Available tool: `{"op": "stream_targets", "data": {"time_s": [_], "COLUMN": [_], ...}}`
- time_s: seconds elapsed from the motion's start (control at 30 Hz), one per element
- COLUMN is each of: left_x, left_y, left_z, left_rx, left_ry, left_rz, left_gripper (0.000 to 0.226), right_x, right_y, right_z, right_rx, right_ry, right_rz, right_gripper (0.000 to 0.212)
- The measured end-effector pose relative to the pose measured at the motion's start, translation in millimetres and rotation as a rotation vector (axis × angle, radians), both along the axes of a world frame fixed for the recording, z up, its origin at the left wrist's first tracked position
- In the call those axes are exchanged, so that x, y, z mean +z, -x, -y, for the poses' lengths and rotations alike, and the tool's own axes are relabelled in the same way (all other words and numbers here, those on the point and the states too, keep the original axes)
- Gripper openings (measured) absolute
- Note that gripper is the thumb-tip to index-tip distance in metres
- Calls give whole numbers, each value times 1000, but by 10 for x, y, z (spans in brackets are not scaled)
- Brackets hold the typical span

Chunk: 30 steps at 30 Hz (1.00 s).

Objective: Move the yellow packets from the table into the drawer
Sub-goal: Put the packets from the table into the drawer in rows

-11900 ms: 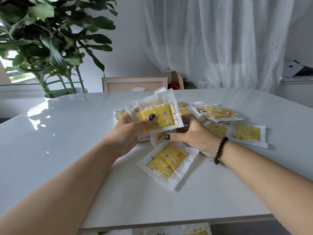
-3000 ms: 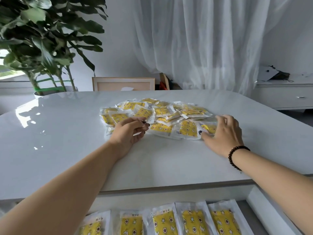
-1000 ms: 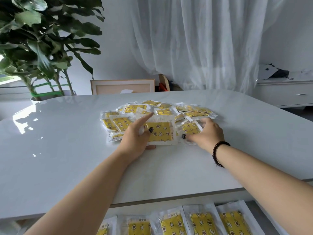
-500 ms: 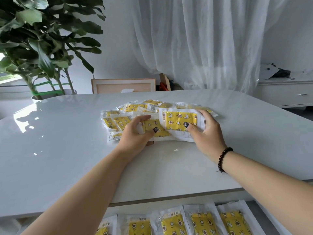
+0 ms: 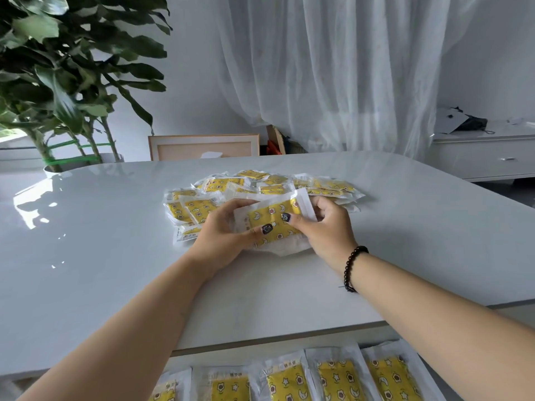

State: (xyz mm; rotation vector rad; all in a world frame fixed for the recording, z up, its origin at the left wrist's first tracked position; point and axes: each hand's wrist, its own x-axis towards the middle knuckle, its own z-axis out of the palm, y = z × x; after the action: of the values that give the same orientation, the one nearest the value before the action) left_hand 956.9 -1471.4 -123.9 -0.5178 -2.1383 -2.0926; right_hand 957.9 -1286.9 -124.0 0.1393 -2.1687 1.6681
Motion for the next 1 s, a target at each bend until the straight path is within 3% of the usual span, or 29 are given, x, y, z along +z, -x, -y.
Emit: {"op": "stream_targets", "data": {"time_s": [0.17,0.3,0.47,0.63,0.83,1.0], "left_x": [-4,-16,-15,-6,9,14], "left_y": [4,8,52,56,8,43], "left_z": [8,14,26,62,12,21], "left_rx": [-35,15,168,138,144,213], "left_ry": [-26,28,-71,-164,-59,-47], "left_rz": [30,-7,18,83,47,49], "left_gripper": [38,39,24,17,8,10], "right_x": [-44,-22,-50,-78,-57,22], "right_y": [48,91,118,93,108,114], "right_z": [253,298,323,341,299,177], "right_rx": [-78,-172,-75,47,-148,-261], "right_ry": [277,395,268,101,315,352], "right_rz": [25,62,98,114,32,-205], "right_gripper": [34,23,32,33,39,28]}}
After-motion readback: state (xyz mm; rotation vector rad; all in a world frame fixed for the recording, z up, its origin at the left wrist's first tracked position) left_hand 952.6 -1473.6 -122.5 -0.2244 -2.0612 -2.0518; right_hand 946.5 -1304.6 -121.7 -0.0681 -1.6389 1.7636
